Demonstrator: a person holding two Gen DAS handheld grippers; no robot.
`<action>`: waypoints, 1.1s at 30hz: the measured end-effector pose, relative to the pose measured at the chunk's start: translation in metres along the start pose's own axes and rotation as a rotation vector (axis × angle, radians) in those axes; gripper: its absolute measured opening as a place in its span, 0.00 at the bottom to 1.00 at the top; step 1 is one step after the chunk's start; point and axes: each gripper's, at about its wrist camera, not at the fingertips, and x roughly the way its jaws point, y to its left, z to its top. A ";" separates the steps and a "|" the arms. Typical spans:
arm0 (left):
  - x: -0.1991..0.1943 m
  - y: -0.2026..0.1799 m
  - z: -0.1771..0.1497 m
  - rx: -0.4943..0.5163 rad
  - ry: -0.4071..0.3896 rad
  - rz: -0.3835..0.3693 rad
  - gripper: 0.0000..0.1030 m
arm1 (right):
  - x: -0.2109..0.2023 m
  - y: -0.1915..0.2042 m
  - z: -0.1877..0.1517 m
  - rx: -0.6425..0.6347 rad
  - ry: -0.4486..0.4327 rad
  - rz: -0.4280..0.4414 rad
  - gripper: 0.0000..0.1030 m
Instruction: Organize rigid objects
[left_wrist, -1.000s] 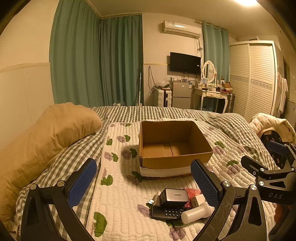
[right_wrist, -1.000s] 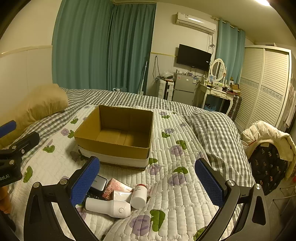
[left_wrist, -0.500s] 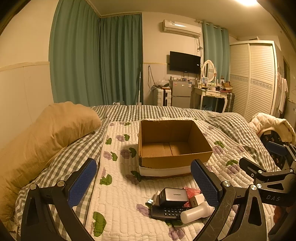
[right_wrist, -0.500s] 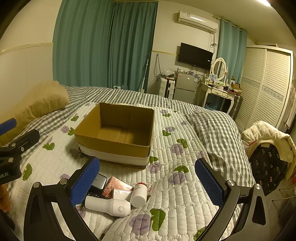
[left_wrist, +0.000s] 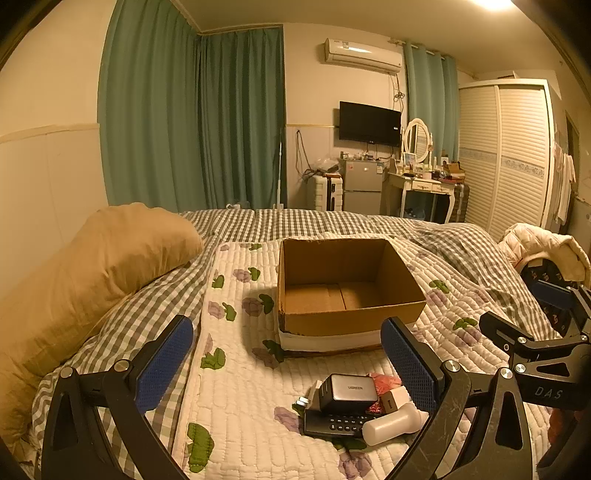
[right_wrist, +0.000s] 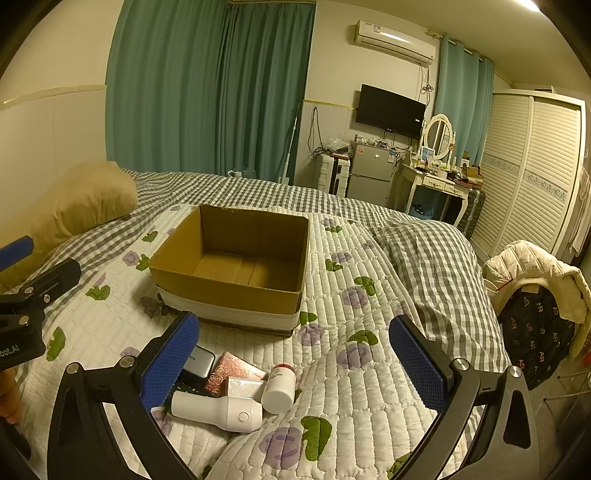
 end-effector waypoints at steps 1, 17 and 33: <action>0.000 0.000 0.000 0.001 0.002 0.001 1.00 | 0.000 0.000 0.000 0.000 -0.001 0.000 1.00; 0.000 0.003 -0.001 0.000 0.007 0.000 1.00 | 0.002 -0.001 -0.002 0.006 0.008 0.003 1.00; 0.000 0.001 -0.006 0.005 0.013 0.004 1.00 | 0.003 0.000 -0.004 0.000 0.022 0.003 1.00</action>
